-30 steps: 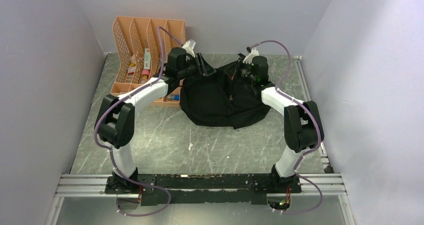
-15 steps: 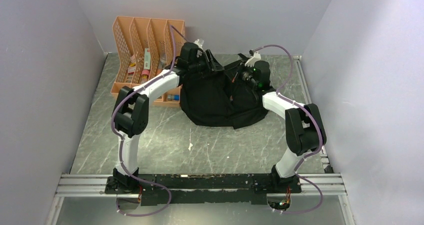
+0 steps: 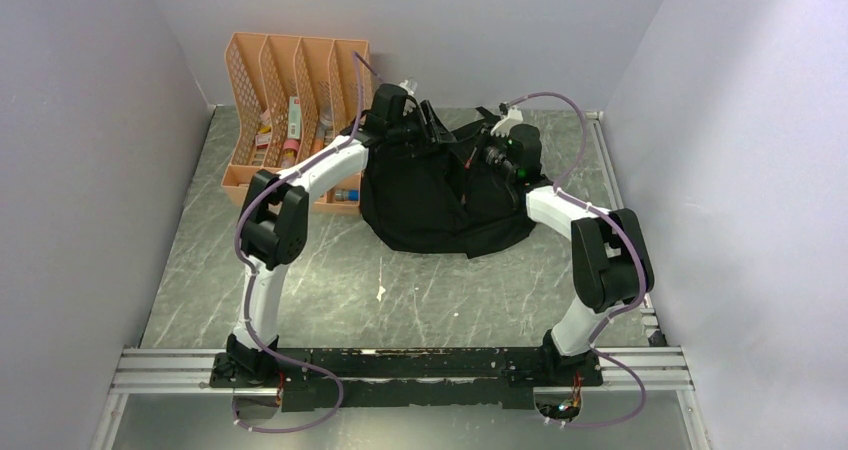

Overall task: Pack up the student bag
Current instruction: Zip the student bag at the center of the board.

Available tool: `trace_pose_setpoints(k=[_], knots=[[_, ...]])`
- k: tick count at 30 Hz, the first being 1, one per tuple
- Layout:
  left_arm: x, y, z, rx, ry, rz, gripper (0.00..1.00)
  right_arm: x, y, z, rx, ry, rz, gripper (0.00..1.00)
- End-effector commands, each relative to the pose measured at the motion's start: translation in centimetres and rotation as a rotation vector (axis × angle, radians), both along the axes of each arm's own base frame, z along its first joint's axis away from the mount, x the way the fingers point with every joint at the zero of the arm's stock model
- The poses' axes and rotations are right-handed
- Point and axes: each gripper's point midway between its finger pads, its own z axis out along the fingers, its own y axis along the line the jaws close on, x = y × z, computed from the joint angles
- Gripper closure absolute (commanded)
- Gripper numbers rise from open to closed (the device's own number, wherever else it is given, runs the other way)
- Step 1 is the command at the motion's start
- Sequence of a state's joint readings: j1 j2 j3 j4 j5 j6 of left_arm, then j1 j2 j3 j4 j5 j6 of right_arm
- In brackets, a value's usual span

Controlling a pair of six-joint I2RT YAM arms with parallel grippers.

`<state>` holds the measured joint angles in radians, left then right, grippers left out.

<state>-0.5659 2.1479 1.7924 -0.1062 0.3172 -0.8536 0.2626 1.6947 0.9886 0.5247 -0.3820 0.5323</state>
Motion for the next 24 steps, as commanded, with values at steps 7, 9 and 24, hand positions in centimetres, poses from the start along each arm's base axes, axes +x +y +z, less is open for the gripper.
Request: trace_pose_setpoints(k=[7,9,24], knots=[[-0.7,-1.0,-2.9,0.070,0.002,-0.078,0.75,-0.8,0.1,2.5,0.008,-0.064,0.034,1.00],[-0.6,-0.8,-3.2,0.091,-0.009,-0.087,0.87,-0.9,0.1,2.3,0.007,-0.044,0.032,1.00],[3.9,1.2,0.8,0.026,-0.078,-0.018,0.95,-3.6,0.9,0.1,-0.016,0.105,0.131,1.00]])
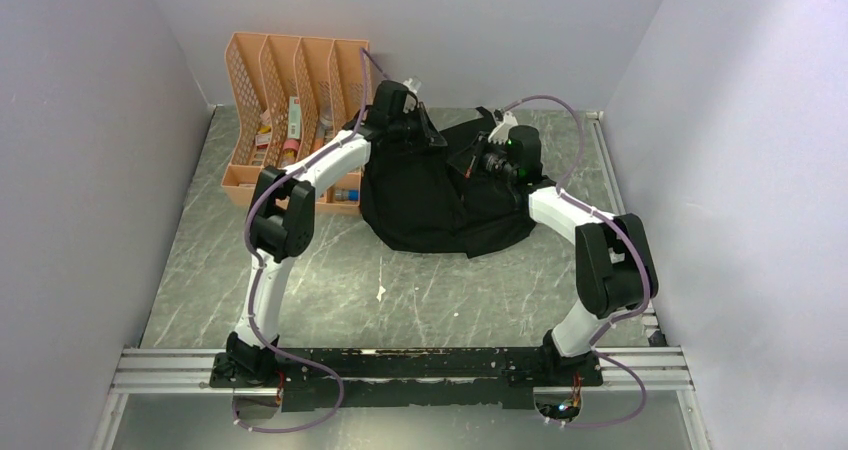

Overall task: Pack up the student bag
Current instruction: Zip the student bag at the center of the board.

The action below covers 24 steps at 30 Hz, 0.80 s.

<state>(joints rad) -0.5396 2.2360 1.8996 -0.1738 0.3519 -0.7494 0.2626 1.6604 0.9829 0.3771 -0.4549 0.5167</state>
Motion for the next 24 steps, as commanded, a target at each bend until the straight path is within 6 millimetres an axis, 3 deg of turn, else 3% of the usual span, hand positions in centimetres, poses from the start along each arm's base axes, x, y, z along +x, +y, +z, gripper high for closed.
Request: trace_pose_setpoints(k=[1,9,24], knots=[[2.4,0.8,3.2,-0.049,-0.061,0.035,0.95,-1.4,0.5,1.6,0.010,0.006,0.062,1.00],[4.0,1.5,3.9,-0.067,-0.075,0.058,0.95,-3.9,-0.3,-0.2,-0.025,0.106,0.059,1.00],[7.0,3.2,2.6,-0.045,-0.096,0.099,0.95,-9.6,-3.9,-6.2,-0.159,0.348,-0.048,1.00]])
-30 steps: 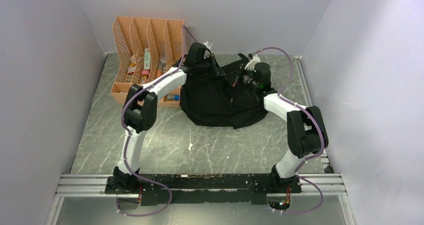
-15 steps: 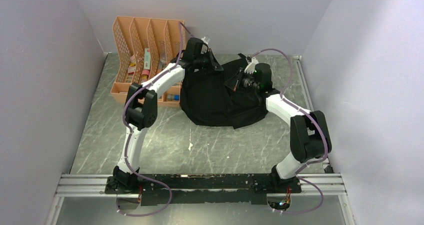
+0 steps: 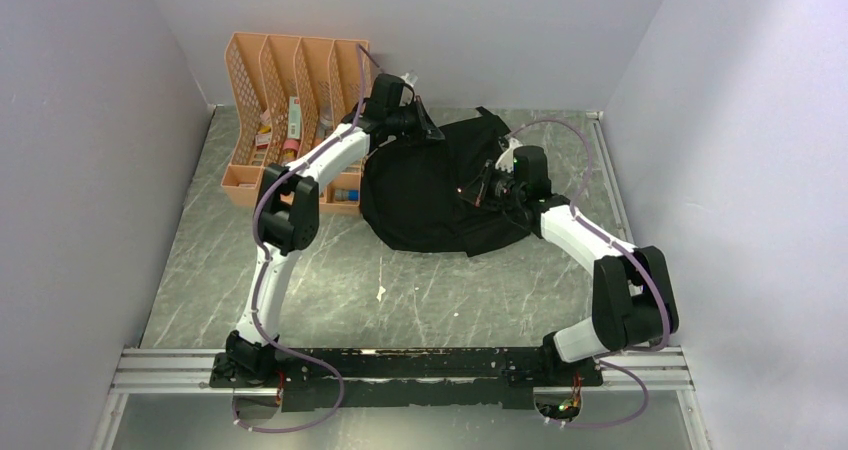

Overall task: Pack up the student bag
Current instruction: Zip the student bag at the center of the board, then adjust the student bag at the center of the board.

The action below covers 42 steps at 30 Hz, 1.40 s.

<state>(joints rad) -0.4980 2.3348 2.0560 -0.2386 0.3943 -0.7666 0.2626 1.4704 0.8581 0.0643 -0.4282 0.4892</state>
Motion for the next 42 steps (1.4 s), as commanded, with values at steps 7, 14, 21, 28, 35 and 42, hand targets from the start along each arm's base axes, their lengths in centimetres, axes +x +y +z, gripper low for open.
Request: trace_pose_setpoints(k=[7,14,21,28,35,42], knots=[[5.6,3.5,2.0,0.011,-0.143,0.099,0.95,-5.0,-3.9,-6.1,-0.162,0.246,-0.135,1.00],[6.1,4.2,1.5,0.058,-0.171,0.113,0.95,-6.7,-4.6,-7.3,-0.207,0.299,-0.137,1.00],[5.3,3.3,2.7,0.003,-0.213,0.026,0.95,-6.2,-4.2,-4.3,-0.168,0.181,-0.120,0.98],[3.2,2.8,11.3,-0.083,-0.387,-0.047,0.51,-3.4,-5.6,3.7,-0.124,-0.137,-0.237,0.57],[0.1,7.9,14.6,0.112,-0.510,0.027,0.32,-2.4,-5.6,7.4,-0.177,-0.268,-0.207,0.46],[-3.5,19.3,13.1,0.286,-0.476,0.249,0.25,-3.5,2.5,7.3,-0.287,-0.321,0.013,0.41]])
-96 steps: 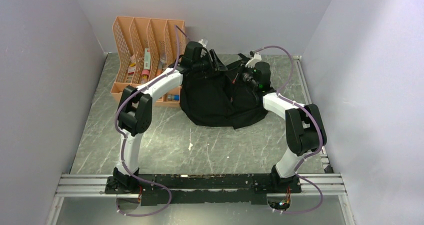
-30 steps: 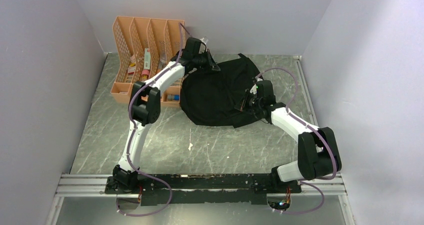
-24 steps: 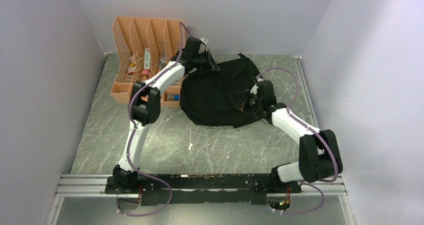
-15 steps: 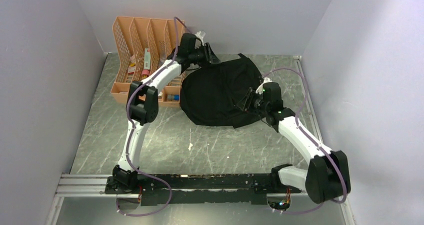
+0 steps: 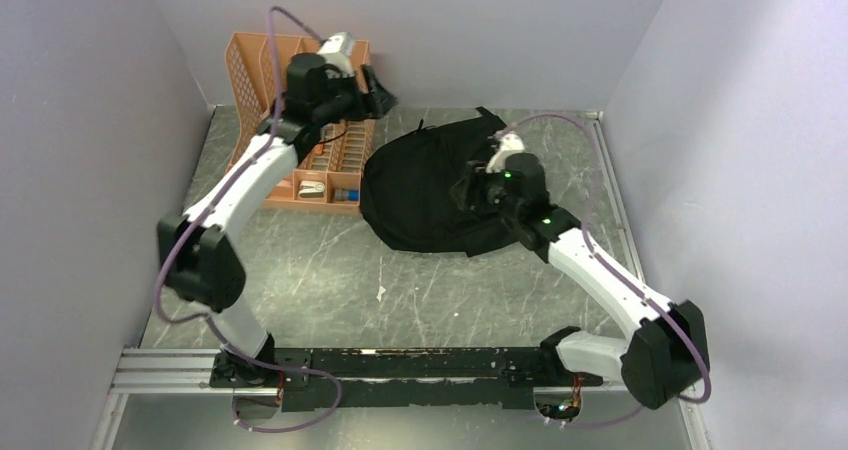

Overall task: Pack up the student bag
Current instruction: Adjust the student bag at the center of the board.

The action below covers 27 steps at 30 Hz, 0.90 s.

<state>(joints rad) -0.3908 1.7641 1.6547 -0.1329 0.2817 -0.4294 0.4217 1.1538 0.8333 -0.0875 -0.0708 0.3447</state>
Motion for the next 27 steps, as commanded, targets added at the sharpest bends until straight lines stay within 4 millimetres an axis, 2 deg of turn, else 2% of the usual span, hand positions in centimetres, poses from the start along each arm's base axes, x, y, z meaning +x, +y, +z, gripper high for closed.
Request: trace_pose_setpoints(k=[1,2,5,8,11,14,19,22,25,27], knots=[[-0.3,9.3,-2.5,0.107,0.013,0.222,0.25,-0.8,5.4,0.6,-0.099,-0.042,0.144,0.41],[-0.7,11.5,-3.0,0.118,0.025,0.265,0.25,-0.9,6.5,0.4,-0.122,-0.045,0.160,0.40],[-2.5,15.8,-3.4,0.151,0.026,0.372,0.25,-1.5,10.0,-0.4,-0.185,-0.056,0.219,0.39],[-4.3,18.9,-3.5,0.176,0.013,0.477,0.26,-2.1,13.7,-1.6,-0.222,-0.056,0.282,0.37],[-5.4,20.9,-4.1,0.193,0.009,0.544,0.26,-2.1,17.0,-3.7,-0.265,-0.034,0.318,0.37],[-5.9,21.8,-4.7,0.213,0.016,0.572,0.26,-1.1,19.4,-5.0,-0.306,-0.012,0.306,0.36],[-5.9,22.0,-5.6,0.205,0.031,0.573,0.27,0.3,21.5,-8.8,-0.351,0.064,0.288,0.35],[-5.8,21.9,-6.0,0.198,0.044,0.563,0.27,0.8,21.8,-10.8,-0.384,0.095,0.266,0.35],[-5.8,22.1,-5.9,0.193,0.042,0.568,0.27,1.5,21.0,-12.7,-0.449,0.115,0.217,0.35],[-5.8,22.4,-6.0,0.195,0.046,0.574,0.27,1.5,20.8,-13.8,-0.473,0.132,0.217,0.40]])
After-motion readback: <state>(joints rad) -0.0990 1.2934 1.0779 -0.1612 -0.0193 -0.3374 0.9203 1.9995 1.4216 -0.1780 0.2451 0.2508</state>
